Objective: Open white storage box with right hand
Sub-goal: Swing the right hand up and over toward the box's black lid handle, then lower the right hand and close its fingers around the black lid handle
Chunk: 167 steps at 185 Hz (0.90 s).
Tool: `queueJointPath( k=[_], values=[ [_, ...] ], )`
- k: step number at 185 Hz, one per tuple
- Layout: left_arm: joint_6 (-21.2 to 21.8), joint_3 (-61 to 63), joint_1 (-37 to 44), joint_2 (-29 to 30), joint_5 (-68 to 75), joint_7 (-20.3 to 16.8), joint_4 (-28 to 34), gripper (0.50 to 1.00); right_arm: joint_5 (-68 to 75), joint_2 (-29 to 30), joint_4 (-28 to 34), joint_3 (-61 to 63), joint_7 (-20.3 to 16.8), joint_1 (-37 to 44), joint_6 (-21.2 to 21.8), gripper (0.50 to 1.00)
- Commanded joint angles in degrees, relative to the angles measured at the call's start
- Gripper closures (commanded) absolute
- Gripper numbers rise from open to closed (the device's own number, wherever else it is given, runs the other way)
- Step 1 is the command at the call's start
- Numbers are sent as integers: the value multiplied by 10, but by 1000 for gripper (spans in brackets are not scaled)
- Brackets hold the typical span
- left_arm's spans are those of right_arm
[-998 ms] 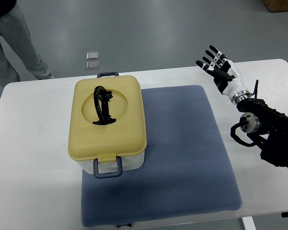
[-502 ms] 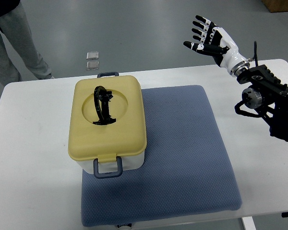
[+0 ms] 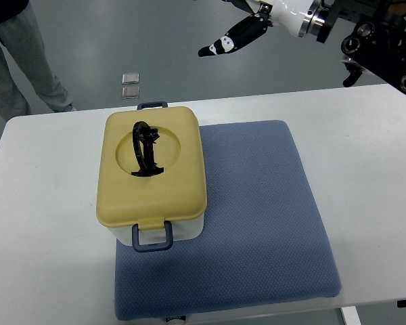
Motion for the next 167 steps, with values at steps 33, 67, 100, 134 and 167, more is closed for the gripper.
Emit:
queueJointPath(
  k=[33, 67, 100, 134, 167],
  values=[
    [0, 0, 0, 0, 0, 0, 0, 500, -134, 33, 39, -87, 19, 84, 13, 579],
    [0, 0, 0, 0, 0, 1, 0, 500, -195, 78, 39, -147, 21, 118, 13, 581],
    [0, -1, 0, 0, 0, 0, 0, 500, -222, 113, 39, -197, 21, 153, 13, 583],
    [0, 0, 0, 0, 0, 0, 0, 500, -240, 146, 37, -238, 20, 176, 13, 595],
    [0, 0, 0, 0, 0, 1, 0, 500, -267, 154, 28, -254, 18, 181, 11, 621]
  ],
)
